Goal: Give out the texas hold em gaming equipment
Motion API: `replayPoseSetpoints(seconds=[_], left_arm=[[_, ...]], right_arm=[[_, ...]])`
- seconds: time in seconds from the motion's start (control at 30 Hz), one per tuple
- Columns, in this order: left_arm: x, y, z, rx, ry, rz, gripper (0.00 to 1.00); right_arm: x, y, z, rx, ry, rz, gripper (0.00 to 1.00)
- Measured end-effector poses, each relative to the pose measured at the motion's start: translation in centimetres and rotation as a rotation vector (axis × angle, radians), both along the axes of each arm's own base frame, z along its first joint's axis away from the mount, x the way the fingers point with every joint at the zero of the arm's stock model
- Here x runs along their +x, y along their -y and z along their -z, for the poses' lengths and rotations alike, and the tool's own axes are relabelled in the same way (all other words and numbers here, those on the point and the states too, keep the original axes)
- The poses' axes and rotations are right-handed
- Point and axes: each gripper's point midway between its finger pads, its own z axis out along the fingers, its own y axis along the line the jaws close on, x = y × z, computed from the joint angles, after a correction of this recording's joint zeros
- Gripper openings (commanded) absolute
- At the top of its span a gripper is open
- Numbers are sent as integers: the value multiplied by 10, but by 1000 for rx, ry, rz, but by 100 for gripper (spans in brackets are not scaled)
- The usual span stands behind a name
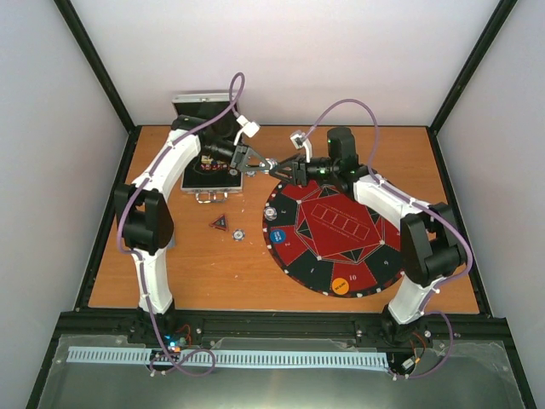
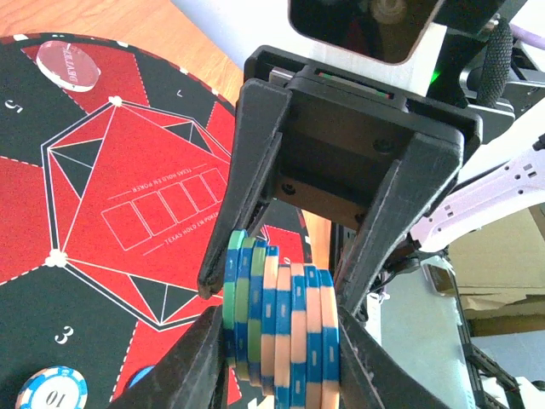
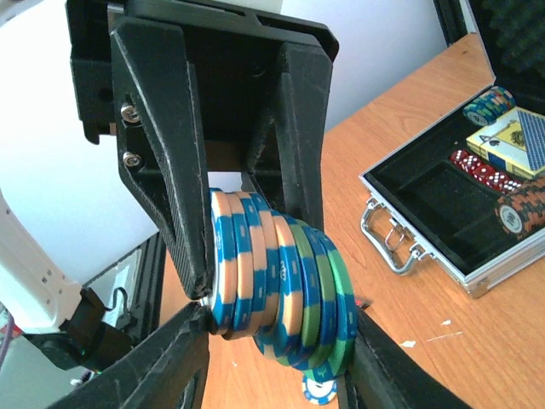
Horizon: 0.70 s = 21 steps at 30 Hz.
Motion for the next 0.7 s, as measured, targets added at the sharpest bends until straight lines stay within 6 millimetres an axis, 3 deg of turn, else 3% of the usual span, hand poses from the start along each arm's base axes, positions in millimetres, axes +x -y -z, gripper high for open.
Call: replayPoseSetpoints(seconds=[0.17,0.3,0.33,0.47,0.57,0.7], left_arm=[[-1,0,2,-1,20,14,1],[-2,0,7,0,22,19,1],[-2,0,8,0,21,20,1],[-3,0,15,-2,13,27,1],[-5,-1,27,25,-24,16,1],[-5,-3,56,88,-90,-5,1]], right_arm=[[-2,0,4,-9,-12,-13,38],[-2,-1,7,-13,-25,-16,25],[-2,-1,9,-15,-30,-17,28],[-3,0,15,-46,-53,-16,58],[2,3,22,-104,-38,24,67],[9,24,38,-265,-25,165,72]])
